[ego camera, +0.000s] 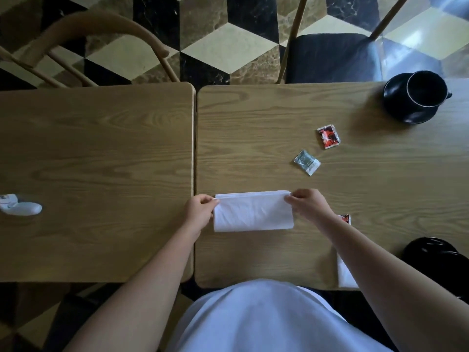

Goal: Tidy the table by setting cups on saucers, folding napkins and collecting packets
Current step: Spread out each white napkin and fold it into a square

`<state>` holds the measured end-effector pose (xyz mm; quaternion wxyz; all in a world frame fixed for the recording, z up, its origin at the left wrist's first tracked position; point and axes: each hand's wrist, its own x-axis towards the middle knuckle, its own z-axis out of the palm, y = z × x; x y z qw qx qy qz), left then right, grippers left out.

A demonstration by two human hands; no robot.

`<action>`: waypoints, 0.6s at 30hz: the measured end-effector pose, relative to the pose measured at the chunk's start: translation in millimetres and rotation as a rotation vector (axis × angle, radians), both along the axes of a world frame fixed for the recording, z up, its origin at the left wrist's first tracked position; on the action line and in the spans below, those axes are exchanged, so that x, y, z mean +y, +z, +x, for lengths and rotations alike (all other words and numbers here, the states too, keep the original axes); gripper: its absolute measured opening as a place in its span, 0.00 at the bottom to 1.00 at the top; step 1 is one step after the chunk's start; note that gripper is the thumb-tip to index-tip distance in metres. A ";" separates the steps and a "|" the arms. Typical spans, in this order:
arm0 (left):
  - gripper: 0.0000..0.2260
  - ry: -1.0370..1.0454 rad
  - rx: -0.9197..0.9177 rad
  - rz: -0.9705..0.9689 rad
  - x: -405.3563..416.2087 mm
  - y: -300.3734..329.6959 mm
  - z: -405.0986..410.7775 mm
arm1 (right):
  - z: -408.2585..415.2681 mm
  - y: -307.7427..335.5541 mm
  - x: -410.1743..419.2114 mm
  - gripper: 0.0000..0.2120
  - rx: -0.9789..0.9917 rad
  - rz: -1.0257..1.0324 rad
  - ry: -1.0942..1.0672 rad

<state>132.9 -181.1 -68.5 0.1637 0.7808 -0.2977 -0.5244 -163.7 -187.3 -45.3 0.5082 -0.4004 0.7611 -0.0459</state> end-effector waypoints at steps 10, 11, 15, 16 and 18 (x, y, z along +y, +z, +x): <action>0.13 0.037 -0.080 -0.100 -8.2 -10.3 -9.1 | 4.0 -9.1 -2.2 0.10 0.099 -0.034 0.055; 0.13 0.032 -0.121 -0.123 -6.0 -5.7 -11.8 | 6.0 -5.9 0.7 0.09 0.110 -0.052 0.009; 0.07 -0.391 -0.311 -0.269 18.6 23.0 -25.3 | 28.2 12.3 24.4 0.06 0.135 -0.157 0.096; 0.05 -0.562 -0.277 -0.319 27.1 29.8 -29.5 | 37.7 16.3 32.1 0.03 0.108 -0.166 0.219; 0.03 -0.879 -0.157 -0.367 42.0 35.8 -37.4 | 58.4 21.3 47.2 0.04 0.025 -0.168 0.457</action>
